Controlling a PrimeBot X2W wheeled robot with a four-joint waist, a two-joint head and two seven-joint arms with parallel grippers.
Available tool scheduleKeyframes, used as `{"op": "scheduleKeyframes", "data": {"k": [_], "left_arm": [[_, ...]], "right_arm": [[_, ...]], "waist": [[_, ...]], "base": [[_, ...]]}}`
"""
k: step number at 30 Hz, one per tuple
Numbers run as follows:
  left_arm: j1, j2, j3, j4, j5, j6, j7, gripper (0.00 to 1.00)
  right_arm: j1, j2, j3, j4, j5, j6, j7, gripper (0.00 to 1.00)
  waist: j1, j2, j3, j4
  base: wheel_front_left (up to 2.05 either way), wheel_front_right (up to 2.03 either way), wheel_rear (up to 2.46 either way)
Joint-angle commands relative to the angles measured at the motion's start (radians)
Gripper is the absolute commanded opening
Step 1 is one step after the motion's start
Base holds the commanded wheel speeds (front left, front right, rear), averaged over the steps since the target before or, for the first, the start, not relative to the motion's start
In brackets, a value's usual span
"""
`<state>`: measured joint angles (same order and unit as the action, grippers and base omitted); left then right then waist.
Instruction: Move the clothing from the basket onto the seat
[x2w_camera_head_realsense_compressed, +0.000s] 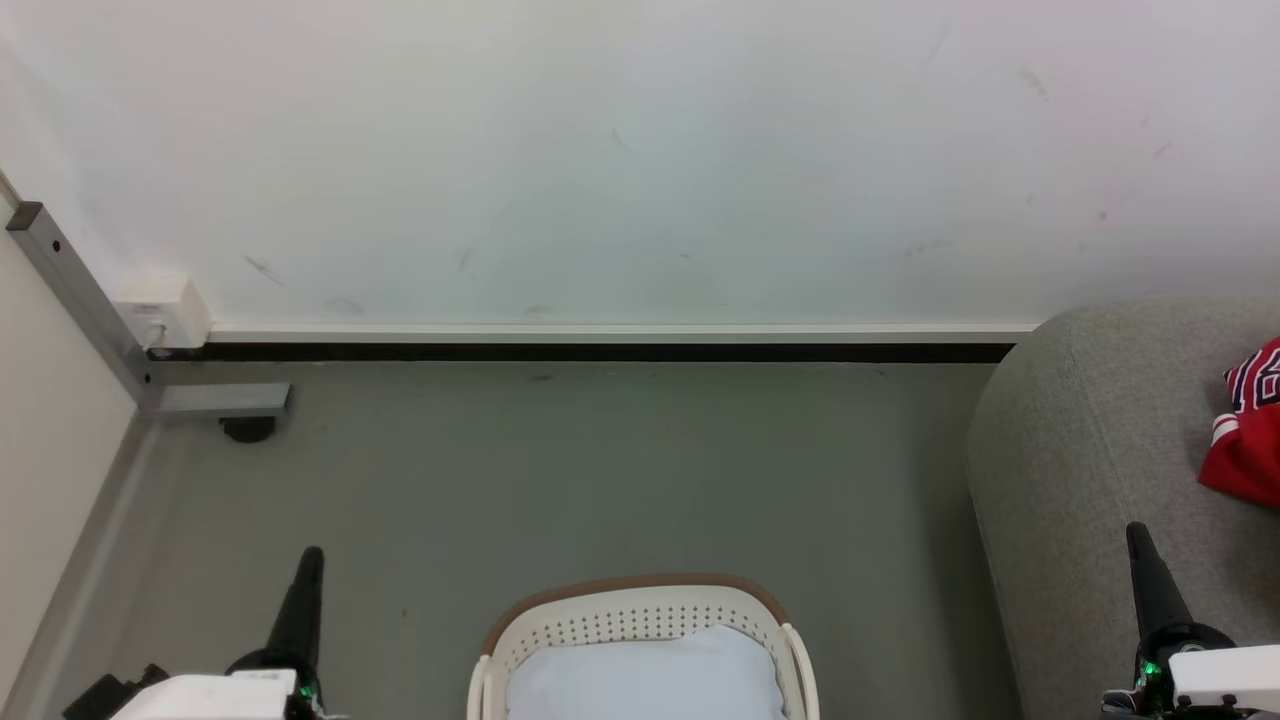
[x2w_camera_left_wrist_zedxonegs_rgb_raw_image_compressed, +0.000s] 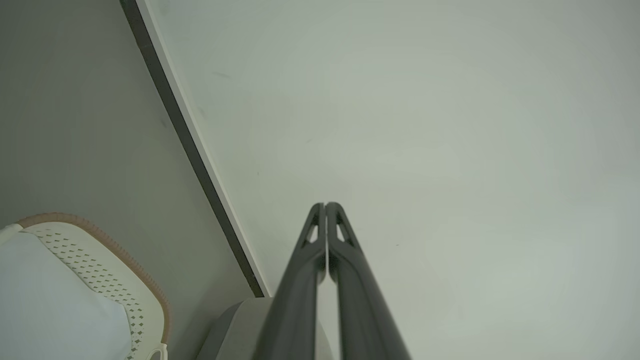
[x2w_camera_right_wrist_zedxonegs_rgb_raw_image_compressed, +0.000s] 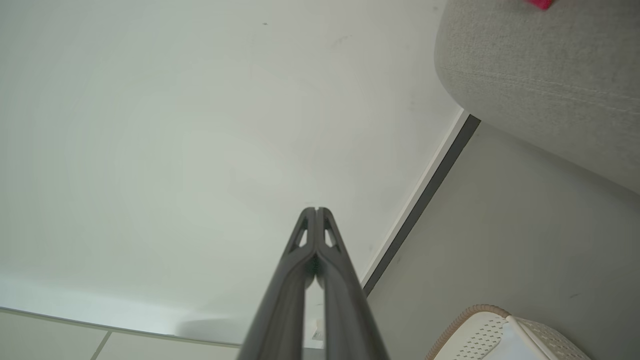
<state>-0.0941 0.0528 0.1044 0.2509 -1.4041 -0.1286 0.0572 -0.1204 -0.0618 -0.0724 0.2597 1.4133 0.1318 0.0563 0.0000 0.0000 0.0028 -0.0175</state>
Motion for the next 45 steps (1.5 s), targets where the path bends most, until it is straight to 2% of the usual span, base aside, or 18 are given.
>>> {"op": "scheduleKeyframes", "data": {"k": [1, 29, 45], "left_arm": [[-0.013, 0.003, 0.005, -0.007, -0.027, -0.003, 0.008, 0.0], [-0.021, -0.002, 0.012, -0.006, -0.215, -0.004, 0.061, 0.0], [-0.021, -0.002, 0.012, -0.006, -0.214, -0.004, 0.061, 0.0]], "right_arm": [[0.006, 0.001, -0.008, -0.008, 0.024, -0.002, 0.007, 0.0], [0.018, 0.012, -0.045, -0.017, 0.203, -0.002, 0.06, 0.0], [0.017, 0.011, -0.045, -0.017, 0.2, -0.002, 0.061, 0.0]], "waist": [[0.0, 0.0, 0.0, 0.001], [0.0, 0.0, 0.0, 0.017], [0.0, 0.0, 0.0, 0.017]], "base": [[0.0, 0.0, 0.0], [0.0, 0.0, 0.0], [0.0, 0.0, 0.0]]}}
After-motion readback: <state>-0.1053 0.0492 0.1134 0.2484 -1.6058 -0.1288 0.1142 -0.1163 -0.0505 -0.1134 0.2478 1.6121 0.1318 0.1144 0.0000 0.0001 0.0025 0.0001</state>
